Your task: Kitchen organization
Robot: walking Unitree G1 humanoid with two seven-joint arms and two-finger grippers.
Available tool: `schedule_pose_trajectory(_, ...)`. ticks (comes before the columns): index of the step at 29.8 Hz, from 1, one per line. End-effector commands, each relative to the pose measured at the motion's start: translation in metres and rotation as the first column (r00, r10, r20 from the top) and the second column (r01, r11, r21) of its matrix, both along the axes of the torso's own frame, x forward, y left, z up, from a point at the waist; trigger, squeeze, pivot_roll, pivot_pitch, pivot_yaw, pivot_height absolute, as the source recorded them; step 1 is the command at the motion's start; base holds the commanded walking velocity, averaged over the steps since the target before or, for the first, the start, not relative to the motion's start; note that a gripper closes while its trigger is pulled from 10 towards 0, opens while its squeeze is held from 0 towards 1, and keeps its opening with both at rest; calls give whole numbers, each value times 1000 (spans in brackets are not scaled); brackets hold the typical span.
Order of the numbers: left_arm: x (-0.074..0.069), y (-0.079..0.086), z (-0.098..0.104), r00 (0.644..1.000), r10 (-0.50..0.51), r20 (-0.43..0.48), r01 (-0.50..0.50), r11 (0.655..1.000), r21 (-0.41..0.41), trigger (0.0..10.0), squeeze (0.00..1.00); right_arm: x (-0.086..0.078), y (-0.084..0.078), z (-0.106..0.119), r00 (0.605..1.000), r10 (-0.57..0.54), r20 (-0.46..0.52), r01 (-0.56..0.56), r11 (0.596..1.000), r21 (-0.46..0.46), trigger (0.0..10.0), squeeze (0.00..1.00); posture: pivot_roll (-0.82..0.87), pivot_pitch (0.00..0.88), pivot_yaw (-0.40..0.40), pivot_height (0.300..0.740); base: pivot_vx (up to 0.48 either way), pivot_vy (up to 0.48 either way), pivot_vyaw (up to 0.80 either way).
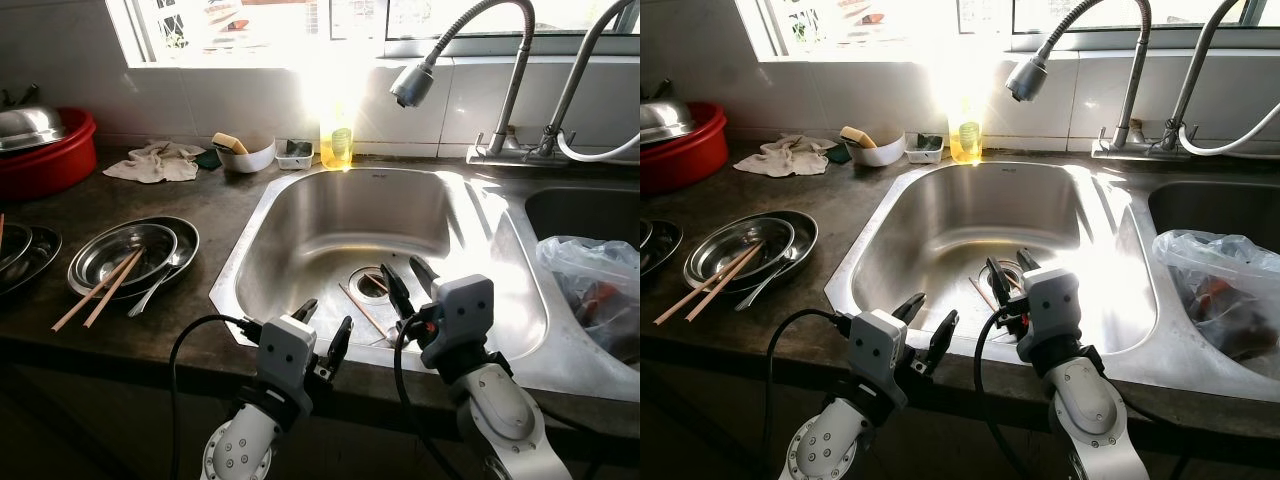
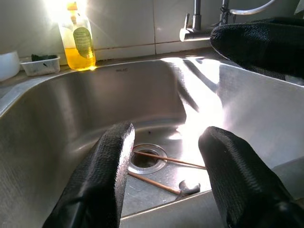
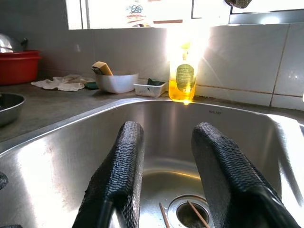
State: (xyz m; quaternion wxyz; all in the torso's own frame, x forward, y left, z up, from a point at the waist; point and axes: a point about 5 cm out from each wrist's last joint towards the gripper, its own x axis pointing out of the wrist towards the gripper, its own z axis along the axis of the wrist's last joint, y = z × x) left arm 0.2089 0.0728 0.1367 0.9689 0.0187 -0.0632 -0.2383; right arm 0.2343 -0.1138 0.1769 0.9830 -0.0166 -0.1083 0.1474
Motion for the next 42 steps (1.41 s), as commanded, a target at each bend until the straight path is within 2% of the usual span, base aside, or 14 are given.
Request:
schedule_pose_trajectory(1, -3, -2, 1, 1000, -1, -3, 1, 1000, -2, 10000, 0, -1, 4, 6, 1000, 13, 24, -13, 1000, 15, 10000, 0, 26, 13, 25, 740, 0, 0, 0)
schedule_pose_trajectory(24, -3, -4, -1, 1000, -2, -14, 1, 1000, -6, 10000, 0, 1, 6, 6, 1000, 1, 21, -2, 1000, 18, 10000, 0, 27, 12, 23, 740, -275, 0, 0)
schedule_pose_trajectory(27, -2, -4, -1, 999, 12, -38, -13, 999, -42, 10000, 0, 2, 5, 5, 1000, -1, 18, 0, 1000, 17, 10000, 0, 26, 12, 23, 740, -303, 0, 0)
schedule_pose_trajectory(42, -4, -2, -8, 998, 16, -53, -17, 1000, -21, 10000, 0, 1, 4, -4, 1000, -11, -23, 11, 1000, 2, 10000, 0, 24, 4, 21, 740, -299, 0, 0)
